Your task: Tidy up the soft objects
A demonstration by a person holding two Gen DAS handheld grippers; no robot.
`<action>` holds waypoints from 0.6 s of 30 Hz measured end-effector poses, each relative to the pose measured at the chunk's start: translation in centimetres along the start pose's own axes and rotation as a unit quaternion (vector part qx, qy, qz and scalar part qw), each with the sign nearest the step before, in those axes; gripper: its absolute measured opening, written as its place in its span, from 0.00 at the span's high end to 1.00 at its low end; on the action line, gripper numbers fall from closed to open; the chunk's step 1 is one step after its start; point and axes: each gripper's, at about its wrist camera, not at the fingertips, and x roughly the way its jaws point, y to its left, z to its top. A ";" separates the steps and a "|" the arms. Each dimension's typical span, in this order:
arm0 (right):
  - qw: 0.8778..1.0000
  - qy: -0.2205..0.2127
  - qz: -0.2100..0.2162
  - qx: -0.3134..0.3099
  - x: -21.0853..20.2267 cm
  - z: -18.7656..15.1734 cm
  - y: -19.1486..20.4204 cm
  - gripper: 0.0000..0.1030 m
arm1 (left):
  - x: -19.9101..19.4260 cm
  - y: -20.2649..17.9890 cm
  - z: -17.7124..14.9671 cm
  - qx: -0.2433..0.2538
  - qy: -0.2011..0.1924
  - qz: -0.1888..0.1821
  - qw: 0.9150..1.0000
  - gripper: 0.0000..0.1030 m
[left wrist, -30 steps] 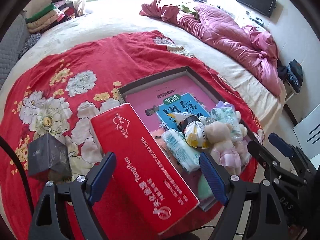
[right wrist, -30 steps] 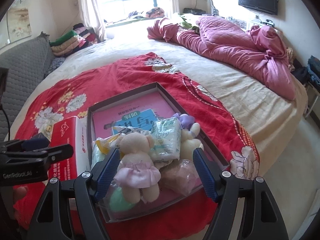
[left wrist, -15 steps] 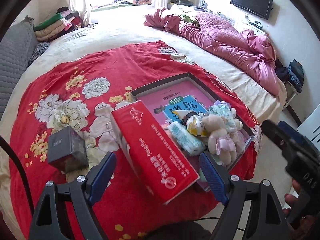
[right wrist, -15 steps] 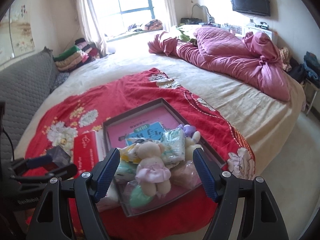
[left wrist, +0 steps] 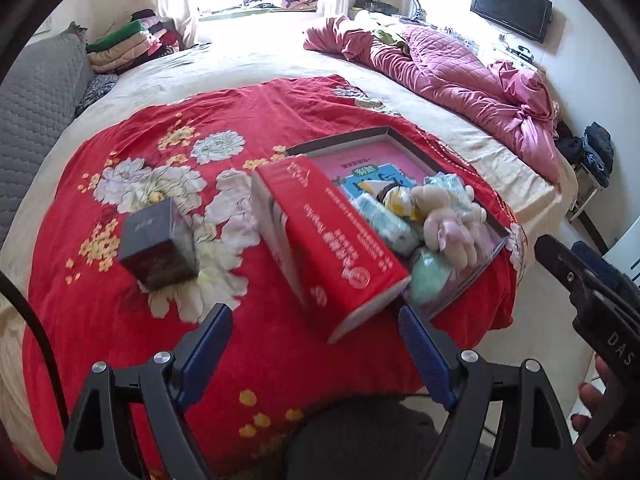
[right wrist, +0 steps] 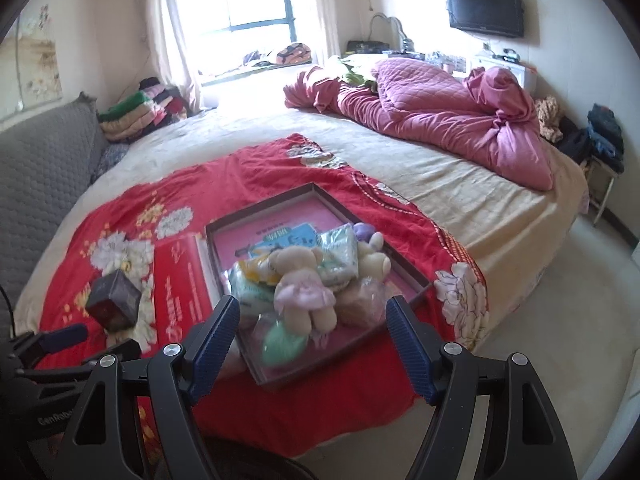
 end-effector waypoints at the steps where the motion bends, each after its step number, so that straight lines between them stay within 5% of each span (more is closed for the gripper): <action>1: 1.000 -0.004 -0.004 -0.003 -0.3 -0.3 0.1 0.26 | -0.1 0.1 -0.2 -0.002 0.000 0.002 1.000 0.18; 18: 0.999 -0.020 -0.022 -0.018 -3.9 -3.5 1.2 0.26 | -2.5 0.8 -3.0 -0.008 -0.018 0.002 1.000 0.18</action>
